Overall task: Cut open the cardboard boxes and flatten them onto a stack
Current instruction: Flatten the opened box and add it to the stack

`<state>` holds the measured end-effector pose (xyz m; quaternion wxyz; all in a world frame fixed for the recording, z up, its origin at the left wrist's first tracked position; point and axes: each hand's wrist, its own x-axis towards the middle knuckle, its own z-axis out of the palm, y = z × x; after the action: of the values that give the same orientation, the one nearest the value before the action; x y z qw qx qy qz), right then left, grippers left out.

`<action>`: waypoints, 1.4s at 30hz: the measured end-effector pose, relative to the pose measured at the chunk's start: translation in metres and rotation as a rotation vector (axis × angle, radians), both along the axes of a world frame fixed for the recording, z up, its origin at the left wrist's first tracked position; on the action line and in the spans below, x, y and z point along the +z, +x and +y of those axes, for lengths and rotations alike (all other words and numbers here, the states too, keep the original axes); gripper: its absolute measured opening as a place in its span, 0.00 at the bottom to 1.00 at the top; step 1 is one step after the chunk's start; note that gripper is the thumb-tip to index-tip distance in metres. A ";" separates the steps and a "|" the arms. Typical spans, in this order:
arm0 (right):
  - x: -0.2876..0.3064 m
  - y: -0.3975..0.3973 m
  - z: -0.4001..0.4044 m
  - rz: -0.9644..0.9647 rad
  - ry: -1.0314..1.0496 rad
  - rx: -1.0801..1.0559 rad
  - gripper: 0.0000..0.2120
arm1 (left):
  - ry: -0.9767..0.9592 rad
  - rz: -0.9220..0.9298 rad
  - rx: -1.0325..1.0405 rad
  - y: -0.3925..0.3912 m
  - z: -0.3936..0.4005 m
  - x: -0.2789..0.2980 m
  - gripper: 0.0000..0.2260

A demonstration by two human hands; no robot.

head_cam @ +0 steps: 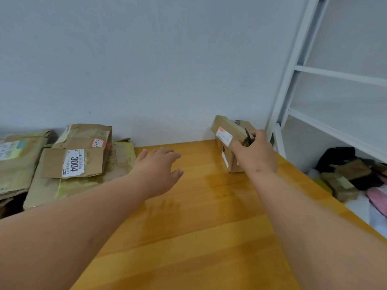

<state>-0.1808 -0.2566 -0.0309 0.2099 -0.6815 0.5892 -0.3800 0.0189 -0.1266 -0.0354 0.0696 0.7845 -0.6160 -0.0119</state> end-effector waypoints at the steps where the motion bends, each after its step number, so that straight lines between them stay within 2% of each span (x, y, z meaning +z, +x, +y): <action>1: 0.000 -0.003 0.008 -0.066 0.004 0.037 0.17 | -0.015 0.011 0.005 -0.001 0.005 0.003 0.26; 5: 0.004 -0.015 0.049 -0.313 0.136 0.228 0.26 | -0.093 0.020 0.002 -0.008 0.036 0.022 0.34; 10: 0.012 -0.026 0.115 -0.486 0.481 0.514 0.14 | -0.109 -0.057 -0.063 -0.014 0.102 0.046 0.48; 12: 0.013 -0.027 0.141 -0.498 0.662 0.601 0.12 | -0.069 -0.049 -0.102 -0.015 0.131 0.049 0.45; 15: 0.010 -0.024 0.177 -0.432 0.886 0.659 0.20 | 0.054 0.159 -0.072 -0.014 0.174 0.049 0.36; 19: -0.008 -0.018 0.212 -0.348 0.990 0.707 0.32 | 0.218 0.387 0.041 -0.007 0.226 0.040 0.28; 22: -0.022 -0.014 0.237 -0.284 1.016 0.787 0.27 | 0.322 0.465 0.118 0.002 0.257 0.022 0.29; 25: -0.034 -0.007 0.255 -0.192 1.010 0.770 0.26 | 0.303 0.423 0.133 0.002 0.274 0.005 0.28; 28: -0.042 0.000 0.265 -0.172 0.961 0.705 0.28 | 0.235 0.057 -0.016 -0.011 0.275 0.000 0.25; 30: -0.046 0.003 0.270 -0.141 0.897 0.695 0.26 | 0.234 -0.105 -0.099 -0.023 0.271 -0.003 0.29; 33: -0.048 0.006 0.275 -0.061 0.772 0.697 0.24 | 0.234 -0.147 -0.092 -0.029 0.267 -0.016 0.40; 36: -0.047 0.001 0.275 0.020 0.652 0.660 0.20 | 0.158 -0.123 -0.030 -0.026 0.265 -0.029 0.39; 39: -0.052 -0.006 0.273 0.168 0.433 0.681 0.09 | 0.118 -0.080 -0.016 -0.024 0.264 -0.034 0.38; 42: -0.061 -0.011 0.277 0.302 0.228 0.697 0.09 | 0.118 -0.055 0.006 -0.027 0.265 -0.034 0.39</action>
<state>-0.1915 0.0204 -0.0922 0.3117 -0.8611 0.3854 -0.1138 -0.0079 0.1381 -0.0696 0.0062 0.7893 -0.6134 -0.0262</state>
